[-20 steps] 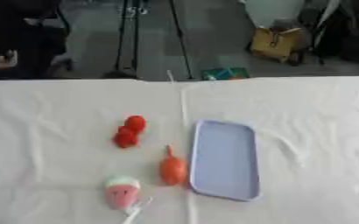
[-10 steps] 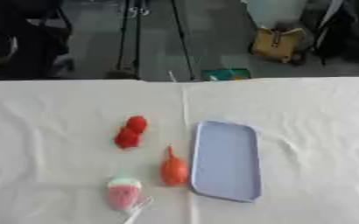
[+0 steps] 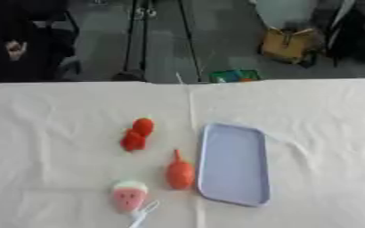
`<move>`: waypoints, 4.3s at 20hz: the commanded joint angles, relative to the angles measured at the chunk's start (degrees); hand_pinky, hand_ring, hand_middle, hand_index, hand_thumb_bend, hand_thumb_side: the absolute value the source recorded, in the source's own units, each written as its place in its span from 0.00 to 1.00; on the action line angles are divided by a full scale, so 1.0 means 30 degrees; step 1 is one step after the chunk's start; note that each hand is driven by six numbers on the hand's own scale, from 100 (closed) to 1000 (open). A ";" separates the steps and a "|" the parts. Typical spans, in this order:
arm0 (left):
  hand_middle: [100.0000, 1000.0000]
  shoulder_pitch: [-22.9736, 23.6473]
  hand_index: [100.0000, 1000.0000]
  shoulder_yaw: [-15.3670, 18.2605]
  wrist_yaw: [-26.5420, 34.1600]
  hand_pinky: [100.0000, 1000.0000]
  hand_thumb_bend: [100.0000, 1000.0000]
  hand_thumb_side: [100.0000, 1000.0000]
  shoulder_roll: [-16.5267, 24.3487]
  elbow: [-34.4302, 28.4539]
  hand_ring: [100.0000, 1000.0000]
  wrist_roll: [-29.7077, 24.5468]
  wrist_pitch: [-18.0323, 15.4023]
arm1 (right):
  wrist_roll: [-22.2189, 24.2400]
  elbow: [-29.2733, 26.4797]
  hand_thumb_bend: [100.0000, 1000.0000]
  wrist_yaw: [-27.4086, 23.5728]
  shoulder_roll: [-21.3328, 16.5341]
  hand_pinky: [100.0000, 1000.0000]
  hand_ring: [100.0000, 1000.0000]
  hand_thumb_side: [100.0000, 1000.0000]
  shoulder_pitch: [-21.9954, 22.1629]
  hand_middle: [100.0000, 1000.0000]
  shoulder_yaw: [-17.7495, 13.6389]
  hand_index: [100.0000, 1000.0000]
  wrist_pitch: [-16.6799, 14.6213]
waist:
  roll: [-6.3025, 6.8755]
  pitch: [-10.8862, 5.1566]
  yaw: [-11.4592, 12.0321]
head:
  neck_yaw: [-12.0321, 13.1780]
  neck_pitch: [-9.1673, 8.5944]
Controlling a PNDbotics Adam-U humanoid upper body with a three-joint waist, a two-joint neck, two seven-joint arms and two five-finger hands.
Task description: Pick up objects on the table and place them in the box.
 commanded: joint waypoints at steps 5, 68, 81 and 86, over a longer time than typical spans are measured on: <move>0.92 0.0542 1.00 -0.1889 -0.5687 0.86 0.00 1.00 0.2824 -0.0373 1.00 -0.1706 0.0832 | 0.0187 -0.0323 0.00 -0.0227 -0.0794 0.68 0.79 1.00 -0.0042 0.74 -0.0011 0.81 0.0293 | 0.0127 -0.0525 -0.0112 | 0.0217 0.0382; 0.99 -0.9155 1.00 -0.2804 -1.9748 1.00 0.50 1.00 -0.6212 0.8012 1.00 -1.4249 1.0707 | 0.1428 -0.0323 0.00 -0.1423 -0.0703 0.71 0.80 0.96 -0.0346 0.74 0.0442 0.77 0.1998 | 0.0188 -0.1291 0.0044 | -0.0098 -0.0608; 1.00 -0.7415 1.00 -0.2957 -1.2283 1.00 0.00 1.00 -0.8386 0.7600 1.00 -1.1524 1.2836 | 0.1535 -0.0323 0.00 -0.1487 -0.0684 0.72 0.80 0.93 -0.0682 0.73 0.0479 0.74 0.2760 | 0.0541 -0.1331 -0.0030 | -0.0040 -0.0652; 1.00 -0.7329 1.00 -0.3066 -1.3033 0.98 0.02 1.00 -0.8310 0.8324 1.00 -1.1612 1.2723 | 0.1556 -0.0323 0.00 -0.1562 -0.0677 0.72 0.80 0.94 -0.0702 0.73 0.0489 0.73 0.2785 | 0.0510 -0.1308 -0.0080 | 0.0018 -0.0741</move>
